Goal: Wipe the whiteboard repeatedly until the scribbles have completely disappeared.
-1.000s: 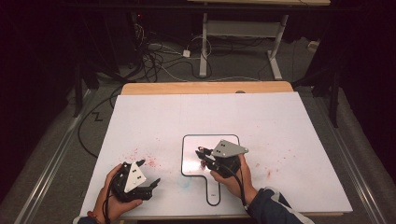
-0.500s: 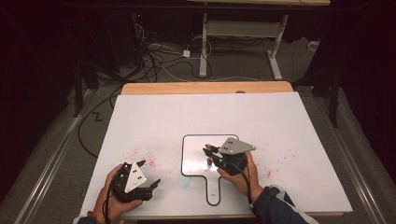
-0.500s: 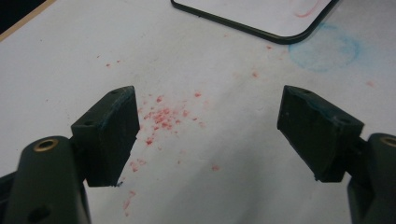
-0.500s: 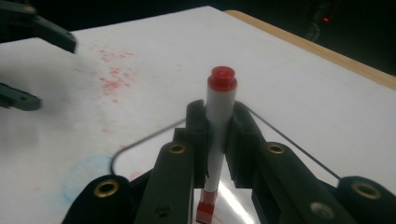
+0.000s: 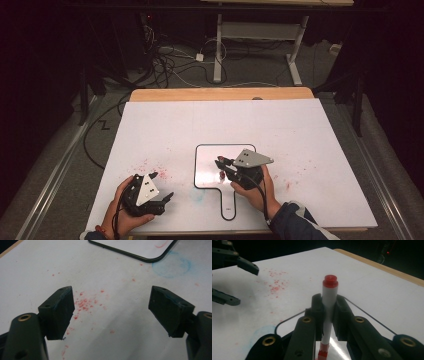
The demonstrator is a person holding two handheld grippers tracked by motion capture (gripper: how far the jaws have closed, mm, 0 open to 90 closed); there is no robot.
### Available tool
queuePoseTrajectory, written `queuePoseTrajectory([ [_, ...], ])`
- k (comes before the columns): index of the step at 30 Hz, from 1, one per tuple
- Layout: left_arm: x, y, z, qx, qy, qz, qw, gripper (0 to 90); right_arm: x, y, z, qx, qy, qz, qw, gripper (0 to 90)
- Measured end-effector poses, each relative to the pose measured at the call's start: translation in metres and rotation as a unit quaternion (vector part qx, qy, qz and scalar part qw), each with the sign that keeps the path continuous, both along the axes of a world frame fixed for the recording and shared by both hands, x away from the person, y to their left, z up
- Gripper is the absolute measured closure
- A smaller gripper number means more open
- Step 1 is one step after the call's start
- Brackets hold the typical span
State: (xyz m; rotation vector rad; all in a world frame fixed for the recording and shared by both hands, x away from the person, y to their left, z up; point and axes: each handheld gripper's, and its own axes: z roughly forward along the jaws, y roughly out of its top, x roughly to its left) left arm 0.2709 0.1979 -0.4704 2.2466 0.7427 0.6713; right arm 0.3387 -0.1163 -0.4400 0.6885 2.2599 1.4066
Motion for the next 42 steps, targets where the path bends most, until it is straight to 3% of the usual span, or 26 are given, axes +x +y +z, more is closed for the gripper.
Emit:
queuePoseTrajectory([
  [4, 0.0, 0.0, 0.0, 0.001, 0.001, -0.002, 1.0, 20.1, -0.003, 0.004, 0.0, -0.01, -0.01, 0.007, 0.9999, 81.4],
  [7, 0.0, 0.0, 0.0, 0.002, 0.003, -0.002, 1.0, 20.2, -0.002, -0.003, 0.002, -0.017, -0.006, -0.003, 0.9998, 81.4],
  [11, 0.0, 0.0, 0.0, 0.002, 0.003, -0.003, 1.0, 20.1, 0.003, -0.029, 0.006, -0.034, -0.006, -0.04, 0.9986, 81.4],
  [17, 0.001, -0.001, -0.001, 0.001, 0.005, -0.003, 1.0, 20.1, 0.001, -0.053, 0.007, -0.033, -0.001, -0.059, 0.9977, 81.4],
  [21, 0.001, -0.002, 0.0, 0.004, 0.005, -0.006, 1.0, 20.1, 0.0, -0.049, 0.006, -0.026, 0.0, -0.054, 0.9982, 81.4],
  [24, 0.002, -0.003, -0.001, 0.006, 0.005, -0.008, 0.9999, 20.1, -0.005, -0.035, 0.004, -0.011, 0.002, -0.029, 0.9995, 81.4],
  [28, 0.001, -0.003, -0.001, 0.005, 0.006, -0.007, 0.9999, 20.1, -0.009, -0.03, 0.004, -0.023, -0.008, -0.017, 0.9995, 81.4],
  [31, 0.0, -0.001, -0.001, 0.002, 0.005, -0.005, 1.0, 20.1, -0.006, -0.043, 0.005, -0.035, -0.019, -0.041, 0.9984, 81.4],
  [37, 0.001, -0.001, -0.001, 0.004, 0.006, -0.008, 0.9999, 20.1, -0.003, -0.07, 0.005, -0.034, -0.02, -0.071, 0.9967, 81.4],
  [41, 0.002, -0.003, -0.001, 0.007, 0.006, -0.01, 0.9999, 20.1, -0.004, -0.071, 0.005, -0.027, -0.016, -0.071, 0.997, 81.4],
  [42, 0.001, -0.004, -0.001, 0.007, 0.006, -0.011, 0.9999, 20.1, -0.007, -0.064, 0.003, -0.023, -0.018, -0.057, 0.998, 81.4],
])
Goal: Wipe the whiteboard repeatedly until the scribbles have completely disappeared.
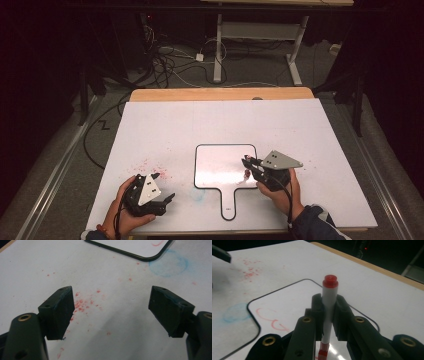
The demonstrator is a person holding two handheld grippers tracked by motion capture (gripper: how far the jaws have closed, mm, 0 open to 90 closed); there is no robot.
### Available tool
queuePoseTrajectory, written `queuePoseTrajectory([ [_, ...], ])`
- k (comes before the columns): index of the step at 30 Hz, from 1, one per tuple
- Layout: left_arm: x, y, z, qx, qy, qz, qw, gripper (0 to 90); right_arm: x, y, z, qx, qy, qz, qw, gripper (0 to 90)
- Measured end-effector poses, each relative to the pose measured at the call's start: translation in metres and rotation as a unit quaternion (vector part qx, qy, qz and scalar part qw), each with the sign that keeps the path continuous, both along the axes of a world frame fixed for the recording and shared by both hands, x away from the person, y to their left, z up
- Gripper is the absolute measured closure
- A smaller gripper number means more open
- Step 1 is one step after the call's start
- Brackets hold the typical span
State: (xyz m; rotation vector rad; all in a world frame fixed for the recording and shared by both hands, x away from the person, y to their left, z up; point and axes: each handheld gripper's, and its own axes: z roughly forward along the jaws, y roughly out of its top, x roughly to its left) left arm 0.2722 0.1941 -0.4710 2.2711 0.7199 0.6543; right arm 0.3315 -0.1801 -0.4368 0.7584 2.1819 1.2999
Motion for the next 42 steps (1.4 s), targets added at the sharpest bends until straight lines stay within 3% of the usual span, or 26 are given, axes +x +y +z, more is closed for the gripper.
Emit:
queuePoseTrajectory([
  [5, 0.0, 0.0, -0.001, 0.0, 0.002, 0.0, 1.0, 20.1, -0.007, 0.009, -0.001, -0.002, -0.002, 0.023, 0.9997, 81.4],
  [15, 0.0, 0.001, -0.001, 0.0, 0.003, 0.0, 1.0, 20.1, -0.013, -0.017, 0.003, -0.028, -0.006, -0.015, 0.9995, 81.4],
  [24, 0.0, -0.001, -0.001, 0.003, 0.003, -0.004, 1.0, 20.1, -0.023, -0.024, 0.003, -0.008, 0.009, -0.006, 0.9999, 81.4],
  [30, 0.0, 0.0, -0.001, 0.001, 0.003, -0.002, 1.0, 20.1, -0.024, -0.021, 0.003, -0.012, 0.005, -0.002, 0.9999, 81.4],
  [34, -0.001, 0.0, 0.0, 0.0, 0.002, -0.002, 1.0, 20.1, -0.023, -0.025, 0.004, -0.022, 0.001, -0.018, 0.9996, 81.4],
  [37, -0.001, 0.001, -0.001, 0.0, 0.004, -0.002, 1.0, 20.1, -0.025, -0.031, 0.004, -0.018, 0.004, -0.02, 0.9996, 81.4],
  [42, 0.0, -0.002, -0.001, 0.004, 0.003, -0.006, 1.0, 20.1, -0.026, -0.024, 0.002, -0.009, 0.001, -0.007, 0.9999, 81.4],
])
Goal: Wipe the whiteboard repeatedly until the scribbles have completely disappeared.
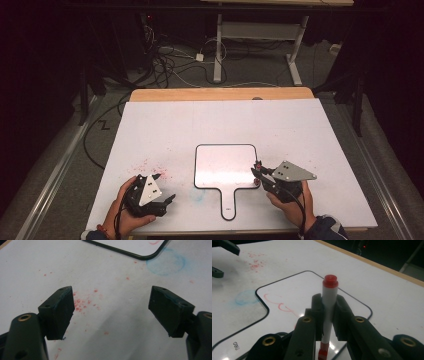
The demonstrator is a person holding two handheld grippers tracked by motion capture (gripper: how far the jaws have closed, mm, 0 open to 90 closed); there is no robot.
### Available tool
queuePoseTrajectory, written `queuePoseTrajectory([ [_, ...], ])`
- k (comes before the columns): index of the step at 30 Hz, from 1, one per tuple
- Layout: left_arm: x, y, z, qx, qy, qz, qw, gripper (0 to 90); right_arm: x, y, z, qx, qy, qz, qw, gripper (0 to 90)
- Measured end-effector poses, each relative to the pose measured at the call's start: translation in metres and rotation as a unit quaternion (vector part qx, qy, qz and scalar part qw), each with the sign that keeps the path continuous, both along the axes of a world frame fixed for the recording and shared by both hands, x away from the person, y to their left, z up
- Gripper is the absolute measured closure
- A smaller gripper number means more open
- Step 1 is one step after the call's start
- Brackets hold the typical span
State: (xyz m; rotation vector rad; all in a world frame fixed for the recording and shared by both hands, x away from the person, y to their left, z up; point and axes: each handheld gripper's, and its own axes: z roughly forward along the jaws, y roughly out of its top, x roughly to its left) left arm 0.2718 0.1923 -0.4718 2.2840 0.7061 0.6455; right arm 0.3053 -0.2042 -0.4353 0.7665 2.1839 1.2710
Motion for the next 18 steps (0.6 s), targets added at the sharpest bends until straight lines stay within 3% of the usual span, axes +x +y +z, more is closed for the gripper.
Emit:
queuePoseTrajectory([
  [6, 0.001, -0.001, -0.001, 0.0, 0.003, 0.0, 1.0, 20.1, 0.01, 0.016, -0.002, 0.026, 0.012, 0.028, 0.9992, 81.4],
  [9, 0.001, 0.0, -0.001, 0.001, 0.002, 0.0, 1.0, 20.1, 0.011, 0.018, -0.002, 0.02, 0.009, 0.028, 0.9994, 81.5],
  [14, 0.0, 0.001, -0.001, -0.001, 0.002, 0.002, 1.0, 20.1, 0.015, 0.01, -0.001, -0.001, -0.006, 0.001, 1.0, 81.4],
  [18, 0.0, 0.0, -0.001, 0.0, 0.003, 0.0, 1.0, 20.1, 0.018, 0.0, -0.001, 0.012, 0.0, -0.019, 0.9997, 81.4],
])
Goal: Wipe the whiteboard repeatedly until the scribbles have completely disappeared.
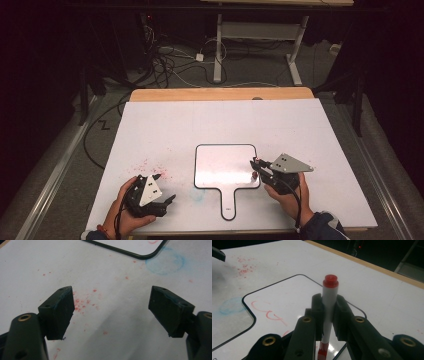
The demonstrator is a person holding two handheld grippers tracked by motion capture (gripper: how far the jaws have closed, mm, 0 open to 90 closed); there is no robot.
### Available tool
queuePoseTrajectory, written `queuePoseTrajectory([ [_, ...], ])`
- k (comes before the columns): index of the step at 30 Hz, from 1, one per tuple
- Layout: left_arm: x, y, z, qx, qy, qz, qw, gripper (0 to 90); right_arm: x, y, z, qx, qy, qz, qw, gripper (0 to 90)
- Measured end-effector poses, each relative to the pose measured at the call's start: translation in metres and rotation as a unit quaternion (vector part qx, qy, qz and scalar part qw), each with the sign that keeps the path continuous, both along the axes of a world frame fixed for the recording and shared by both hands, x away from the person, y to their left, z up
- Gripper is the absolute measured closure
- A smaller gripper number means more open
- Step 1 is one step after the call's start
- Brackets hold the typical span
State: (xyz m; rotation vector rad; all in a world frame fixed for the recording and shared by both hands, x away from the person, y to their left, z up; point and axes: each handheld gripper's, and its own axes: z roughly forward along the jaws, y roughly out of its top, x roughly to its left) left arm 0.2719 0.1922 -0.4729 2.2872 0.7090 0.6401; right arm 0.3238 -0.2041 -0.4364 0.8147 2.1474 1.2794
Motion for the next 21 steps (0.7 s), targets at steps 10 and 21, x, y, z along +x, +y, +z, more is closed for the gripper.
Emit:
queuePoseTrajectory([
  [10, 0.0, 0.0, 0.0, 0.001, 0.001, -0.001, 1.0, 20.1, -0.013, 0.016, 0.0, -0.006, -0.002, 0.041, 0.9991, 81.4],
  [21, 0.001, -0.001, 0.0, 0.0, 0.001, -0.002, 1.0, 20.1, -0.007, 0.006, -0.002, -0.019, -0.024, 0.018, 0.9994, 81.5],
])
